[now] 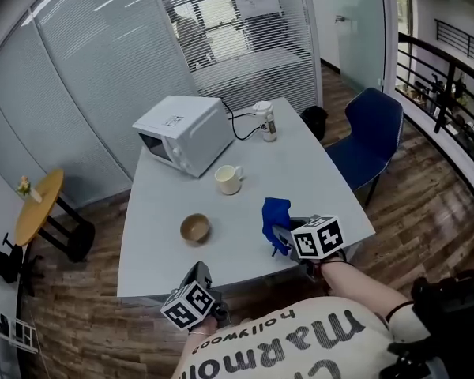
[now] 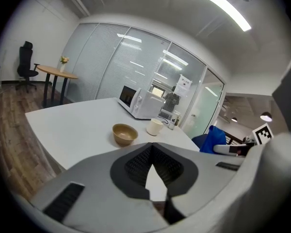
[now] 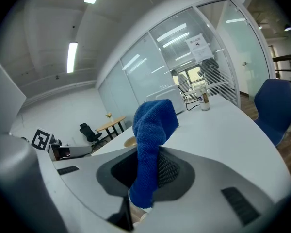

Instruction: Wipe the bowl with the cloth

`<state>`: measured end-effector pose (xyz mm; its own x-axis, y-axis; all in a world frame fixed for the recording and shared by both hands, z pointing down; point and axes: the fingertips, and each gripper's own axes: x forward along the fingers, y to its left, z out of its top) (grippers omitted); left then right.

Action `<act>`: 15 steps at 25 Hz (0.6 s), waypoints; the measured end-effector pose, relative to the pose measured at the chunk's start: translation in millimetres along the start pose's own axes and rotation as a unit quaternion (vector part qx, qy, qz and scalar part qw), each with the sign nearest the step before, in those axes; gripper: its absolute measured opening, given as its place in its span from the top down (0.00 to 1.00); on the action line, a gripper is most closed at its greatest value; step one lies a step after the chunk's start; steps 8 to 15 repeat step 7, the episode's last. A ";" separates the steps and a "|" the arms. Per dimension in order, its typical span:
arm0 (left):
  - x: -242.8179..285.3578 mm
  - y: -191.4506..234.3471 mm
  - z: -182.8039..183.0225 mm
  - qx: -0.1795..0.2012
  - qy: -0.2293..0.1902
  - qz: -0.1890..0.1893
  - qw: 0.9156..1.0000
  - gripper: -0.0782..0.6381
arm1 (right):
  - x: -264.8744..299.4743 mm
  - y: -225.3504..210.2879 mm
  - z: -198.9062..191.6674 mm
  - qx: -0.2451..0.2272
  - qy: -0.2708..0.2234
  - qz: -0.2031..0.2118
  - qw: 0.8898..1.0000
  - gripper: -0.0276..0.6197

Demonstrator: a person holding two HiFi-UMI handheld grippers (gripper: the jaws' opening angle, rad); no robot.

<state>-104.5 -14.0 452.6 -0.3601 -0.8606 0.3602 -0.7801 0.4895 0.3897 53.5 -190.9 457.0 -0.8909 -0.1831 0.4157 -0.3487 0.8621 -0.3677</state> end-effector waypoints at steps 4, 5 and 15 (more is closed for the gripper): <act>-15.0 -14.5 -15.0 0.004 0.002 -0.002 1.000 0.90 | -19.4 -1.5 -9.1 -0.002 -0.001 0.002 1.000 0.86; -18.5 -17.7 -19.0 0.005 0.002 -0.002 1.000 0.90 | -24.0 -1.8 -11.9 -0.003 0.000 0.003 1.000 0.86; -25.4 -23.8 -26.4 0.006 0.002 -0.002 1.000 0.90 | -32.8 -2.0 -17.6 -0.004 -0.001 0.006 1.000 0.86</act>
